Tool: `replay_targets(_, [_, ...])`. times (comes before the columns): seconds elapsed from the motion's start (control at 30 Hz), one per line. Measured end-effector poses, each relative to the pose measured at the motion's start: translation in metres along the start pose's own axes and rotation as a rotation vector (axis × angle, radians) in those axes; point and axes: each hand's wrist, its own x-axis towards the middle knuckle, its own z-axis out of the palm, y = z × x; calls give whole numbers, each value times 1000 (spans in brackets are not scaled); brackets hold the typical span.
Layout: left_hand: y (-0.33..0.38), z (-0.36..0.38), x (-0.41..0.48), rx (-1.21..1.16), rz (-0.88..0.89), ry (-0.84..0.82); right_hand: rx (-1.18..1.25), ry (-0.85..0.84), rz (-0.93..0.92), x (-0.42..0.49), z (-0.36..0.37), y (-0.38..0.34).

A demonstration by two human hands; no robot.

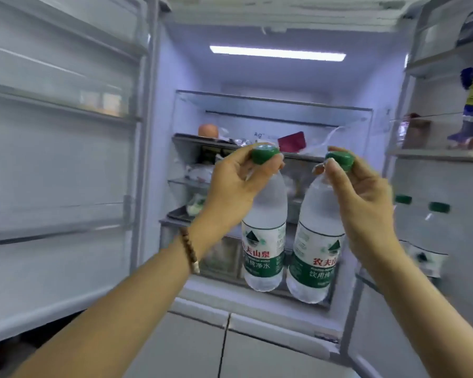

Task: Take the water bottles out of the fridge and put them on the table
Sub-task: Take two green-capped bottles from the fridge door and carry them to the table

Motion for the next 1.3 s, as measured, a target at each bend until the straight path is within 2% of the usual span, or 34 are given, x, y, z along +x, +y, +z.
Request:
replay_targets(0.2, [61, -176, -43, 284, -59, 266, 269, -220, 94, -34, 177, -22])
replay_targets(0.43, [153, -385, -104, 582, -80, 426, 530, -364, 190, -95, 407, -70])
replay_targets(0.67, [213, -548, -159, 778, -147, 619, 655, -543, 254, -146, 597, -104])
replay_targets(0.97, [193, -726, -184, 896, -208, 813, 818, -702, 317, -173, 801, -76])
replay_targets(1.13, [159, -820, -158, 978, -300, 815, 874, -791, 339, -162, 911, -33])
replay_targets(1.3, [122, -911, -134, 959, -378, 825, 850, -851, 350, -150, 1013, 13])
